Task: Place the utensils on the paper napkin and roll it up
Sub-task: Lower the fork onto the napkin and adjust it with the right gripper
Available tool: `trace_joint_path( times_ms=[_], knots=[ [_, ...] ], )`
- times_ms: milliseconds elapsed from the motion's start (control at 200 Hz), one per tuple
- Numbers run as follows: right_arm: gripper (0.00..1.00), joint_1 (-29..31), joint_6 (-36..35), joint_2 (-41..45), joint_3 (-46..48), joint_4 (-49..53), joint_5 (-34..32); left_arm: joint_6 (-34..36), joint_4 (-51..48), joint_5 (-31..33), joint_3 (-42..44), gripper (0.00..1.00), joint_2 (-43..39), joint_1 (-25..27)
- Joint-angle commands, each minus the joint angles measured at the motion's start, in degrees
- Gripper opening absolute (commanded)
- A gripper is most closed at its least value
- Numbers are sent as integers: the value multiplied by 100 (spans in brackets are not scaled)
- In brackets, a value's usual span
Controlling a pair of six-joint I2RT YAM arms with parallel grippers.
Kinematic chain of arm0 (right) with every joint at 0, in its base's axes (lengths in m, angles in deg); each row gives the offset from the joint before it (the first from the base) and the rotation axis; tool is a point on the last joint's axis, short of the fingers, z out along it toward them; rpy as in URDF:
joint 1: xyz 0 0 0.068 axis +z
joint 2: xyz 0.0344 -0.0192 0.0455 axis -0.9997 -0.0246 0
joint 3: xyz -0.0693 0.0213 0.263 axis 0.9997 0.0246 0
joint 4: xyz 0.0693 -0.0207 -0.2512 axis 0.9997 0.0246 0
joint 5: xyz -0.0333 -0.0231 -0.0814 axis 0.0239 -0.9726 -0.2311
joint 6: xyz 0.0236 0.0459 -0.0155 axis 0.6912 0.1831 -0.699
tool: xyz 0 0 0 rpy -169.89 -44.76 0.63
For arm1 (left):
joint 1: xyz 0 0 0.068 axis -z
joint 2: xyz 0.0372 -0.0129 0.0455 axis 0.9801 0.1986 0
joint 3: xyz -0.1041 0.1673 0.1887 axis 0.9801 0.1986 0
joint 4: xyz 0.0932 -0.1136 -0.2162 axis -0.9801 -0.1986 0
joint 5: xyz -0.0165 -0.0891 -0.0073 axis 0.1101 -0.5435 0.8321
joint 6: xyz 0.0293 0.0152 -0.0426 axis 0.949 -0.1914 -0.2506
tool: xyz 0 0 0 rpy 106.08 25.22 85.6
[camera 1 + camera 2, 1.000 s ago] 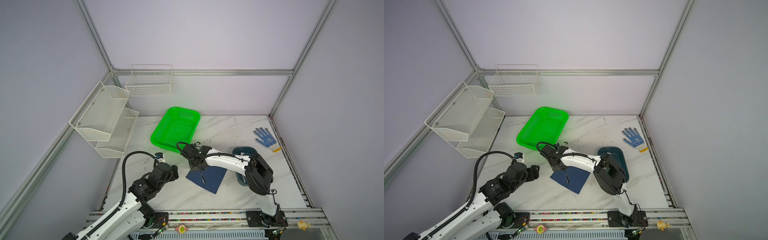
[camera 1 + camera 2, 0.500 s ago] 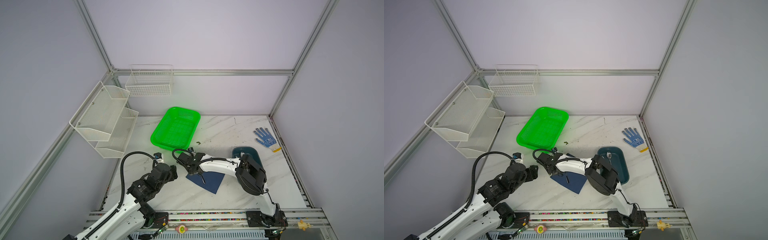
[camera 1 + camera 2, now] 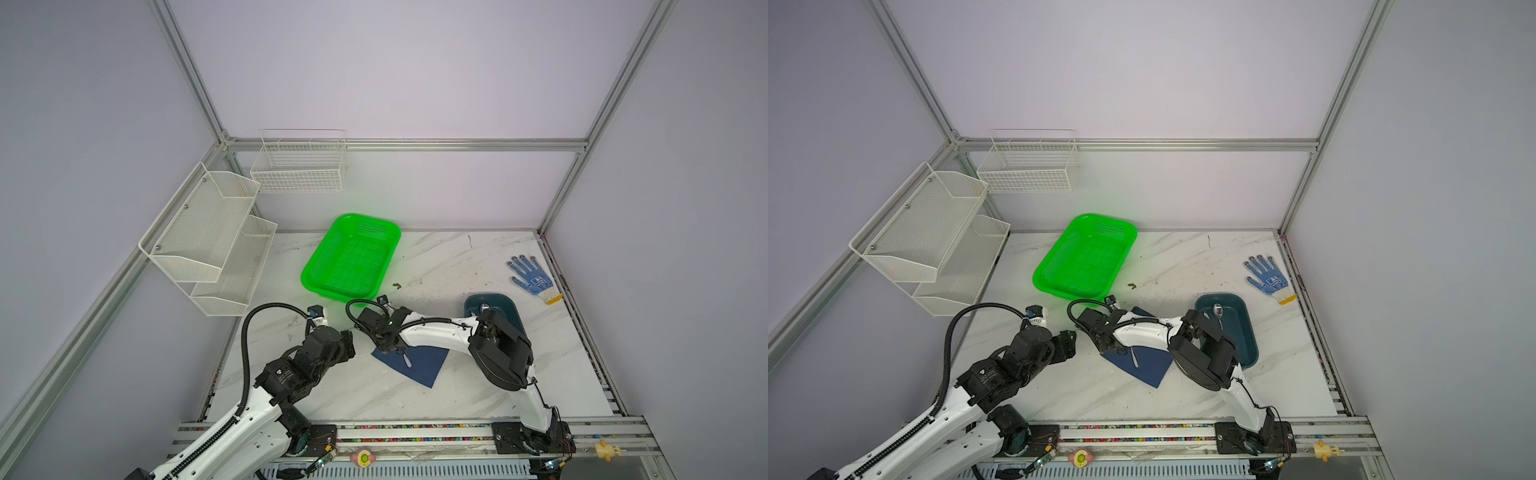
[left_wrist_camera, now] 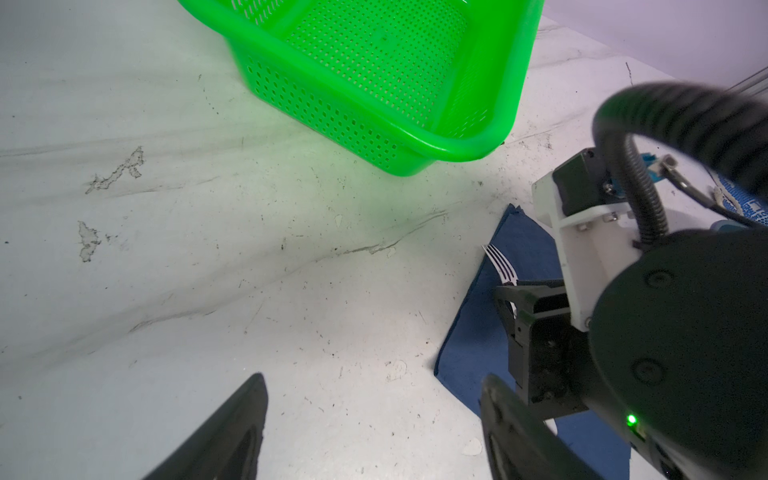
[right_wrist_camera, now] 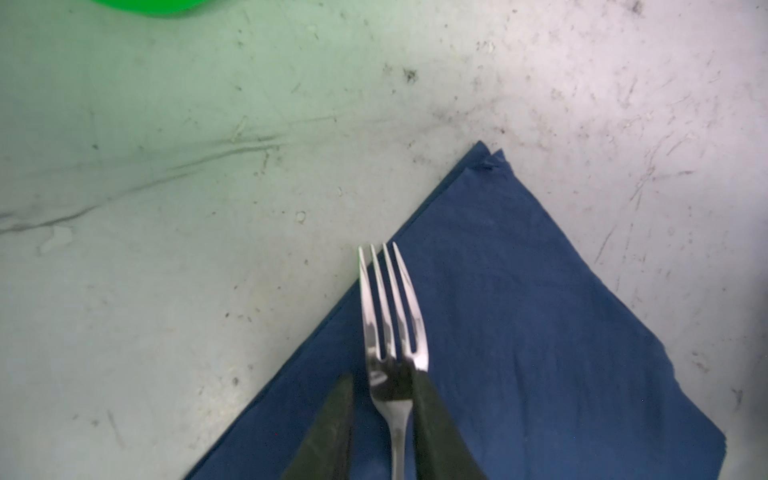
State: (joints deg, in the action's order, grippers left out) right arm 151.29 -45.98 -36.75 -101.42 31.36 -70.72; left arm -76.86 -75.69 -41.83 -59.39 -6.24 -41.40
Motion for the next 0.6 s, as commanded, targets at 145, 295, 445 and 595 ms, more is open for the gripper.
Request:
trace_joint_path(
  times_ms=[145,295,445,595],
  knots=[
    [19,41,175,-59,290,-108,-141,110,49,122,-143,80,-1,-24],
    [14,34,241,204,419,-221,-156,116,48,111,-172,79,15,-24],
    [7,-122,354,659,749,-511,183,126,48,94,-204,80,48,-21],
    [3,-454,211,1327,1435,-1386,1073,99,56,79,-222,79,59,-23]
  ],
)
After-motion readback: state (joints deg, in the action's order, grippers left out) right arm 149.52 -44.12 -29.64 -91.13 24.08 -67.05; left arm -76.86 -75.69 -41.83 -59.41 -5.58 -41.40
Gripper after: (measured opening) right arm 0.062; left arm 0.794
